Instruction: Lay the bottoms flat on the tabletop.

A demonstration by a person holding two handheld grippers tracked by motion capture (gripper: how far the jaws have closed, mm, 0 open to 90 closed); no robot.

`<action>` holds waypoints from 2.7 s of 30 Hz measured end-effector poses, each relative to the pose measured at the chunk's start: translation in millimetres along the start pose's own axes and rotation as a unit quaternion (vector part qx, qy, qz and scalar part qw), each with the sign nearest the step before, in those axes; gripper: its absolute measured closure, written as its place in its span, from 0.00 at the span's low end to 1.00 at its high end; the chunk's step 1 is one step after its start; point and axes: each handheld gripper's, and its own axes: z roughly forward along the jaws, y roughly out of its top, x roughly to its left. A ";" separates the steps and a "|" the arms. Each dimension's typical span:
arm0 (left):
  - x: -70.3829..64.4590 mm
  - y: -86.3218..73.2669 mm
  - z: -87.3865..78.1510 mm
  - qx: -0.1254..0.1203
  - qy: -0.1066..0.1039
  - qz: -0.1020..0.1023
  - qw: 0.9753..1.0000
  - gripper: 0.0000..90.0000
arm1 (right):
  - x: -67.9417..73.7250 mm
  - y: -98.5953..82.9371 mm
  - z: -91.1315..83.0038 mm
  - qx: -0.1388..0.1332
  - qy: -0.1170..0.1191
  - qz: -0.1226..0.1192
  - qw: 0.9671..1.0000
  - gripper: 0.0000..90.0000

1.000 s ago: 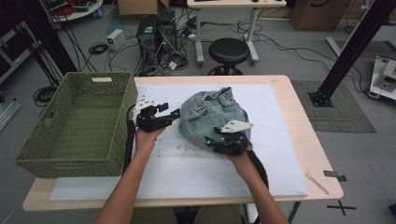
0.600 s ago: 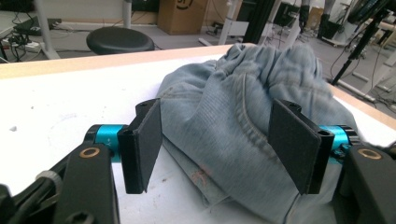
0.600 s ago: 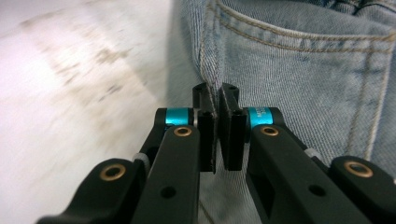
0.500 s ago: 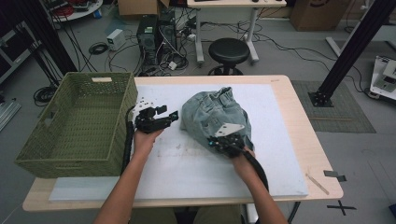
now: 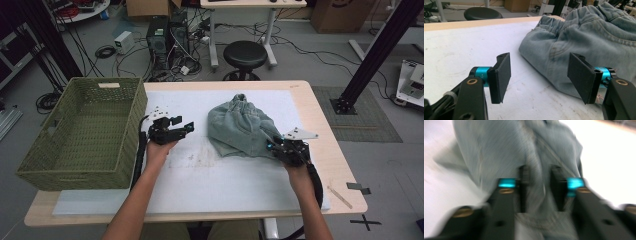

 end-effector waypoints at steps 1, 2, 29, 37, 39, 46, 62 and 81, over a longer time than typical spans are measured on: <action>-0.1 -0.4 0.6 0.000 -0.001 -0.001 1.000 0.40 | 4.6 5.0 -0.1 -0.016 0.008 0.001 1.000 0.54; 0.1 -0.7 0.9 0.002 -0.002 0.000 1.000 0.40 | 9.8 10.3 0.4 -0.030 0.019 0.000 0.999 0.52; 1.8 -3.1 0.6 0.005 0.002 0.002 1.000 0.41 | 84.0 27.2 79.8 0.064 0.121 -0.112 0.984 0.77; 1.8 -4.2 3.2 0.007 0.000 0.001 1.000 0.44 | 45.1 39.0 61.9 0.025 0.102 -0.080 0.991 0.93; 1.3 -5.1 5.2 0.010 -0.002 0.000 1.000 0.44 | 21.2 44.1 58.3 0.007 0.056 -0.052 0.997 0.93; -0.7 -7.1 11.1 0.018 -0.006 -0.001 1.000 0.44 | -30.2 50.3 61.1 0.016 -0.030 -0.008 0.999 0.93; -27.3 -13.7 48.6 0.046 -0.038 0.011 0.998 0.43 | -80.9 40.3 59.1 0.046 -0.162 0.036 0.985 0.93; -54.0 -1.0 80.0 0.072 -0.061 0.017 0.995 0.40 | -73.5 18.0 22.4 -0.028 -0.128 0.075 0.989 0.56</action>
